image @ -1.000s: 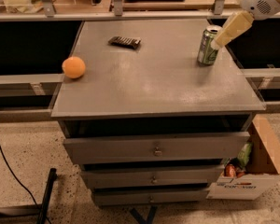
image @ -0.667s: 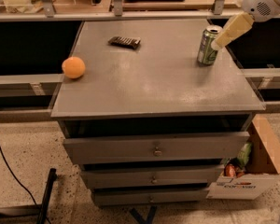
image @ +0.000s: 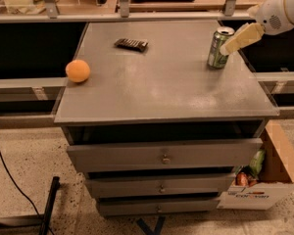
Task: Move green can near rxbar chocolate
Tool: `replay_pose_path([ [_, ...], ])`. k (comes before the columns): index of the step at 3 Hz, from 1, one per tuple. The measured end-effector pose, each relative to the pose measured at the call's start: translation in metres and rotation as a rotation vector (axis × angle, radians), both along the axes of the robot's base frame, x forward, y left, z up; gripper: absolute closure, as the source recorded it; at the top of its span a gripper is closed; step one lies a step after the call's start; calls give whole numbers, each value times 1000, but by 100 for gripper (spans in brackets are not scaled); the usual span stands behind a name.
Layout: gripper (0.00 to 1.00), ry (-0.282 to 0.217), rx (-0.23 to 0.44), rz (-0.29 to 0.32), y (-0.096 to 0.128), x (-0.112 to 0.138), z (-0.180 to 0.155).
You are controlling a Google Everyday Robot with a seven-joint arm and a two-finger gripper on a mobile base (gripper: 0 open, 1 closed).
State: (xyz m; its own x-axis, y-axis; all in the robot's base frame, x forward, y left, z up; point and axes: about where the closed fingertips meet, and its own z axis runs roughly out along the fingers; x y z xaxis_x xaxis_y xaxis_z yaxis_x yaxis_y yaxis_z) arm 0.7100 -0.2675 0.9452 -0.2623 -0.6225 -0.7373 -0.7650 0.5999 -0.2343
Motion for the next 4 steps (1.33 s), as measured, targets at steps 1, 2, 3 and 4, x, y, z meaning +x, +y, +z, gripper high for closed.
replay_pose_path([
  [1,0,-33,53,0,3,10,-13],
  [2,0,-55,98,-11,5,19,-27],
  [3,0,-69,154,-19,10,30,-42],
  [4,0,-84,161,-39,7,42,-54],
])
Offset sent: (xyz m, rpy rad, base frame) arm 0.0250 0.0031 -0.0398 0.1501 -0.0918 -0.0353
